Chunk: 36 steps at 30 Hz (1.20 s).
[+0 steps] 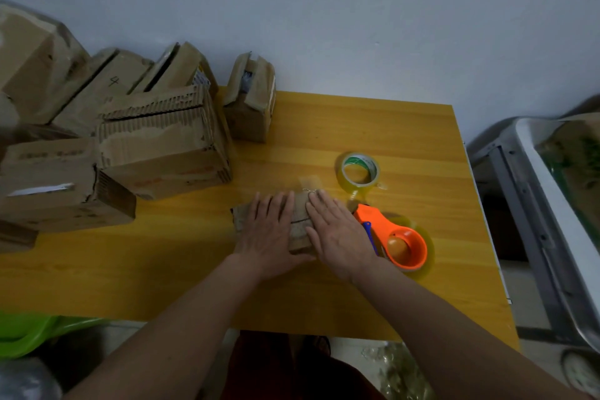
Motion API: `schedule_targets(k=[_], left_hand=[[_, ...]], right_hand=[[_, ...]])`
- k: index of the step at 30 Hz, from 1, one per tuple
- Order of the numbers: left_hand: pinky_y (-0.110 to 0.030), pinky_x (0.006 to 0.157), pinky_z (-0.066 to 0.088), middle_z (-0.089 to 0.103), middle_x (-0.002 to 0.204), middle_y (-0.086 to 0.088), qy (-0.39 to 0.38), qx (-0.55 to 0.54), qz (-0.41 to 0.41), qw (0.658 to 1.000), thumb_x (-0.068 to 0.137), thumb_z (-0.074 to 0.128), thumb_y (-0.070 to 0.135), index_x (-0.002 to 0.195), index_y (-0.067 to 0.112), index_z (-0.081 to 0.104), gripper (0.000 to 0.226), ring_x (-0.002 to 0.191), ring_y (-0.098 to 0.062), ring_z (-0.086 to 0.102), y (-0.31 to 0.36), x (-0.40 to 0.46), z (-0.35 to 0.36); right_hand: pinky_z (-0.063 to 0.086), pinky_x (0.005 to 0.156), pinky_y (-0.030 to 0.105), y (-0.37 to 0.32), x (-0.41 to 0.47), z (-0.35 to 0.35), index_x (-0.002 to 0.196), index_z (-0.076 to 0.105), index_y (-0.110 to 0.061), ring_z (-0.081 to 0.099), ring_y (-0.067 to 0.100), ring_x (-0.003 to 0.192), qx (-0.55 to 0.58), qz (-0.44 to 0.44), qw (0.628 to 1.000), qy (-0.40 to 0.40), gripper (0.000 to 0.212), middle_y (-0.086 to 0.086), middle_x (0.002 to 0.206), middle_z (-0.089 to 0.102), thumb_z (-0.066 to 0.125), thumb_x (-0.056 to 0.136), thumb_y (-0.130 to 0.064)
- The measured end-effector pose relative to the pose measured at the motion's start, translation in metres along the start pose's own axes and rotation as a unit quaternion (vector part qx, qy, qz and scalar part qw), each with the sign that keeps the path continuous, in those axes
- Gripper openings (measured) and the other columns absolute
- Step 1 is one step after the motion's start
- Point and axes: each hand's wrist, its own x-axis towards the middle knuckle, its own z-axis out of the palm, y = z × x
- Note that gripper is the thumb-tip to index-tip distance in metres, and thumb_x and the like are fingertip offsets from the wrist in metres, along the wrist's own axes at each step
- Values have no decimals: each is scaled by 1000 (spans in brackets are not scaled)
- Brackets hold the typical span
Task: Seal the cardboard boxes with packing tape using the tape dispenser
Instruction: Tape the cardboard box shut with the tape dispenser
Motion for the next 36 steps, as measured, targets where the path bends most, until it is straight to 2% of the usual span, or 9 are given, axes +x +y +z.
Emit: schedule_targets(k=[2,5,8,15,18,22,29,33,36], left_hand=[[-48,117,3,10,156,-10,4,-30,-9,1000,58,10,91,153,13,-8,124,141,-30,14,1,7,-1],[-50,116,6,-7,161,-5,21,-50,-6,998,69,19,84,152,20,-16,110,147,-27,2,8,14,1],[-51,117,4,-9,162,-4,24,-40,-4,999,70,12,78,151,20,-18,104,148,-25,0,10,16,6],[-50,114,4,7,160,-4,38,-33,-6,999,71,17,81,153,21,-8,105,144,-27,13,10,17,7],[-50,114,6,12,158,-3,33,-33,-7,999,65,20,89,153,20,-7,115,142,-26,15,10,16,7],[-50,113,12,24,153,-4,42,-37,-14,998,64,24,91,154,14,4,120,137,-25,23,9,15,7],[-49,111,17,34,147,-5,46,-41,-17,998,63,32,89,153,14,9,120,131,-25,29,8,14,7],[-48,113,12,26,151,-4,54,-44,-13,998,66,33,88,154,14,1,119,135,-24,23,7,14,6],[-45,113,8,18,155,-4,53,-61,-22,997,66,34,88,153,11,-7,123,138,-23,18,8,12,4]], right_hand=[[32,114,42,-2,-6,3,137,50,-5,32,22,142,82,9,996,27,59,9,148,43,16,102,-38],[7,118,17,-11,-18,6,151,23,-10,6,7,147,286,94,951,70,55,1,159,13,32,100,-28],[3,110,4,-24,-18,9,150,17,-10,10,6,144,416,174,889,75,58,-2,156,14,34,97,-22],[27,117,35,-10,-10,20,152,22,-14,33,13,140,520,241,819,8,57,2,153,34,44,100,-15],[34,112,40,3,1,13,150,29,-20,41,16,135,505,239,828,-51,57,-3,146,44,43,96,-34],[17,116,23,4,18,-1,152,14,-14,17,3,140,491,202,847,-7,56,-9,150,22,39,102,-19],[20,118,28,18,34,10,151,18,-12,27,12,141,523,235,819,-7,57,1,153,29,43,100,-9],[33,109,24,26,41,7,136,47,-10,44,8,127,457,137,878,44,39,-3,134,50,48,97,-9],[45,95,32,25,47,10,111,67,-8,59,13,104,465,134,874,47,21,-2,106,65,52,96,-11]])
